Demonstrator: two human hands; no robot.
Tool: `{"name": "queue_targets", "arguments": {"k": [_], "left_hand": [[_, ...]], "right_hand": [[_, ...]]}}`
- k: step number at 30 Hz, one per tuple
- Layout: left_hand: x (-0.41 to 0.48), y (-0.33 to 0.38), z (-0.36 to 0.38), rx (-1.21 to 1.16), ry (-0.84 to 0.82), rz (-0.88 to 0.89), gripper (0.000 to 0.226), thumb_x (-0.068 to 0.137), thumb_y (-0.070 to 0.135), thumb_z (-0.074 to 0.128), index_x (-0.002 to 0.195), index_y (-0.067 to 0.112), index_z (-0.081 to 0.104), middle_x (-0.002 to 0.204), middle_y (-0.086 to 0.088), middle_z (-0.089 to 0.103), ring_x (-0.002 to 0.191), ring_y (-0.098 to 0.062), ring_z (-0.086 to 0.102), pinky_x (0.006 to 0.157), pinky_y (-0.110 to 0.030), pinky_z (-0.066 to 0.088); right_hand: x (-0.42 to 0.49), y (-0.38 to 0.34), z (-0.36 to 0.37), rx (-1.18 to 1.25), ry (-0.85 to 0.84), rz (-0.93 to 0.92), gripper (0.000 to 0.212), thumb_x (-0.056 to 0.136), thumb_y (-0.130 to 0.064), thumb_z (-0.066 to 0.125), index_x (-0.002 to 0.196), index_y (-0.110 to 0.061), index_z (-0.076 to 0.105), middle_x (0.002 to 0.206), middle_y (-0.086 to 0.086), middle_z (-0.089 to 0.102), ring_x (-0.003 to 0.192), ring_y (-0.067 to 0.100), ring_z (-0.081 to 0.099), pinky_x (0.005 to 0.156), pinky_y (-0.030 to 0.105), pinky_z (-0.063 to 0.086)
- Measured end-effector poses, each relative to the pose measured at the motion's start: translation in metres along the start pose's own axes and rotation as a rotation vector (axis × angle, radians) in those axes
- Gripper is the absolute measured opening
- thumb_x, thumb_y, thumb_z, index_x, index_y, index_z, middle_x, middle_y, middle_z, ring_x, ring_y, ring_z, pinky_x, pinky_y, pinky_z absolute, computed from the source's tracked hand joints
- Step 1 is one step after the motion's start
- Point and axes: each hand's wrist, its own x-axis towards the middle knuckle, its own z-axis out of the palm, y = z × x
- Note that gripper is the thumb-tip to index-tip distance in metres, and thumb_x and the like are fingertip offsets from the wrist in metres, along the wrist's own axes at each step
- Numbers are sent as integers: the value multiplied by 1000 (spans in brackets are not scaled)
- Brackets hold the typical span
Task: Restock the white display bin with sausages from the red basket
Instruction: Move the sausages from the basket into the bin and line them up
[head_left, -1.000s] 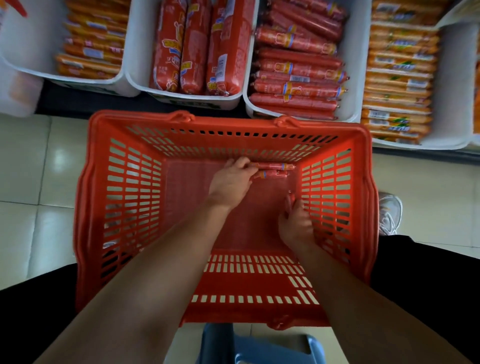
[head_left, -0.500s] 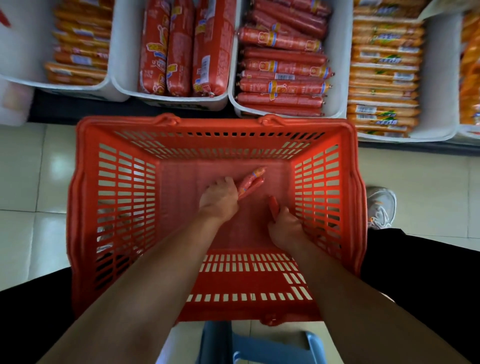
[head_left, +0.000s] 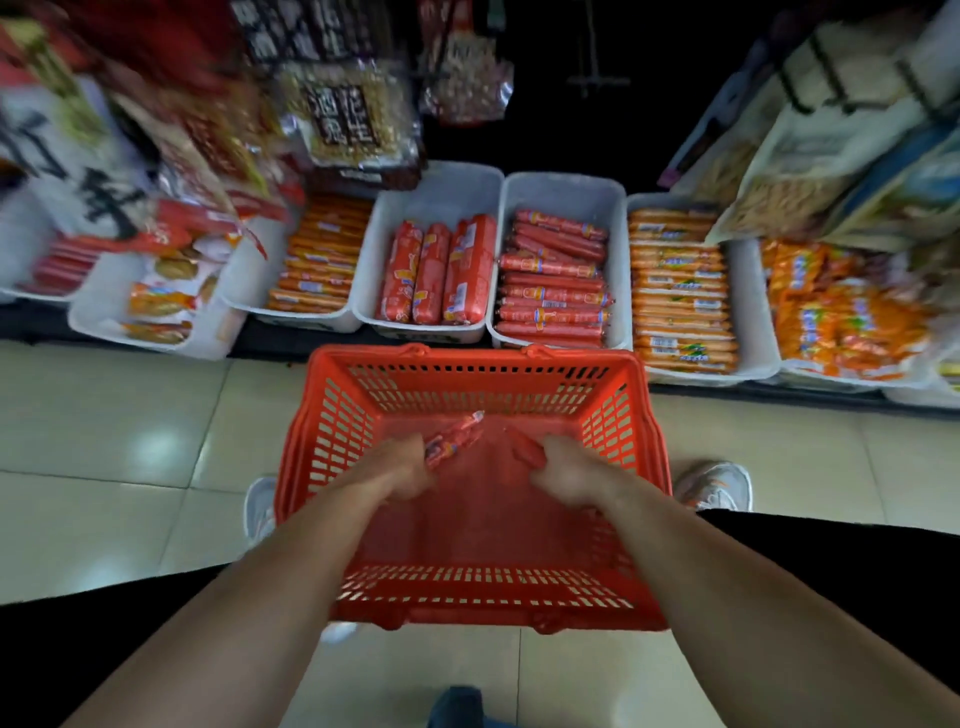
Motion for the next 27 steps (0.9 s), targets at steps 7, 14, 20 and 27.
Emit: {"name": "queue_targets", "arguments": {"k": [7, 14, 20, 27], "left_hand": [[-48, -1, -76, -157, 157, 99, 47, 75, 37, 80, 117, 25, 62, 94, 1, 70, 65, -10, 69, 59, -25, 53], [-41, 8, -127, -143, 285, 122, 38, 79, 39, 79, 105, 27, 55, 96, 5, 62, 78, -11, 59, 64, -27, 42], [1, 11, -147, -251, 345, 168, 34, 81, 36, 77, 104, 27, 54, 90, 8, 63, 78, -7, 61, 57, -23, 42], [71, 61, -166, -253, 369, 235, 33, 80, 35, 76, 105, 32, 55, 90, 8, 66, 81, -15, 64, 66, -29, 44]], "right_hand": [[-41, -33, -103, -120, 199, -205, 35, 86, -15, 67, 121, -15, 63, 111, 5, 67, 101, 23, 63, 71, 23, 36], [1, -44, -173, -227, 283, -205, 59, 89, -19, 71, 144, -17, 49, 140, 8, 57, 123, 26, 56, 96, 28, 42], [73, -58, -199, -443, 296, -217, 79, 78, -25, 80, 147, -32, 42, 141, 3, 56, 123, 27, 56, 99, 34, 47], [97, -17, -224, -377, 451, -215, 61, 86, -35, 68, 142, -22, 49, 134, 12, 55, 121, 33, 55, 99, 38, 47]]}}
